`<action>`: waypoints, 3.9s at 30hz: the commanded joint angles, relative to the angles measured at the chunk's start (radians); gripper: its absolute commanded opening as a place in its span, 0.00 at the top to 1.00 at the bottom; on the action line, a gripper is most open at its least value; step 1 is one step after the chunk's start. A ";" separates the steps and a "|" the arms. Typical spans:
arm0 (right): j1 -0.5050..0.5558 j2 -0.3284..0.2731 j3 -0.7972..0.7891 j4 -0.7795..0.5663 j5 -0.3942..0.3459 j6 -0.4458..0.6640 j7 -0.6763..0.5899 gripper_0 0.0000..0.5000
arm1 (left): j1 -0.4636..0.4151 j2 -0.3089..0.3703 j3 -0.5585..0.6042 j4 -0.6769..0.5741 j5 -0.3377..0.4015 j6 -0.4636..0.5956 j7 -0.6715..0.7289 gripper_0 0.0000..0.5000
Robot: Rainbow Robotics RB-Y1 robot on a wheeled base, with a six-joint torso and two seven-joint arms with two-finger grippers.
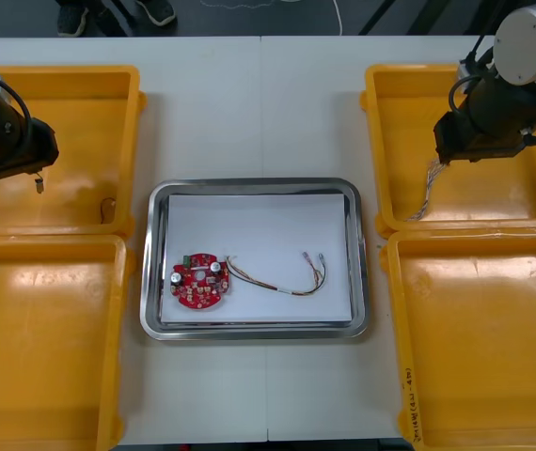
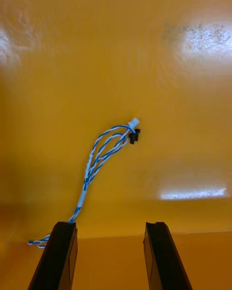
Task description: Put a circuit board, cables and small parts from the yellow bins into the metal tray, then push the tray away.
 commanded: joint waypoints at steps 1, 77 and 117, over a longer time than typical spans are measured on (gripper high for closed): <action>0.013 0.023 -0.056 -0.010 0.002 -0.050 -0.029 0.20 | -0.038 -0.012 0.026 -0.009 -0.037 -0.015 -0.052 1.00; 0.189 0.095 -0.059 0.058 -0.018 -0.276 -0.175 0.20 | -0.182 -0.046 -0.036 0.428 0.077 -0.203 -0.354 0.00; 0.053 0.047 -0.179 0.044 -0.119 -0.055 -0.126 1.00 | -0.187 -0.020 0.092 0.181 0.023 0.053 -0.290 1.00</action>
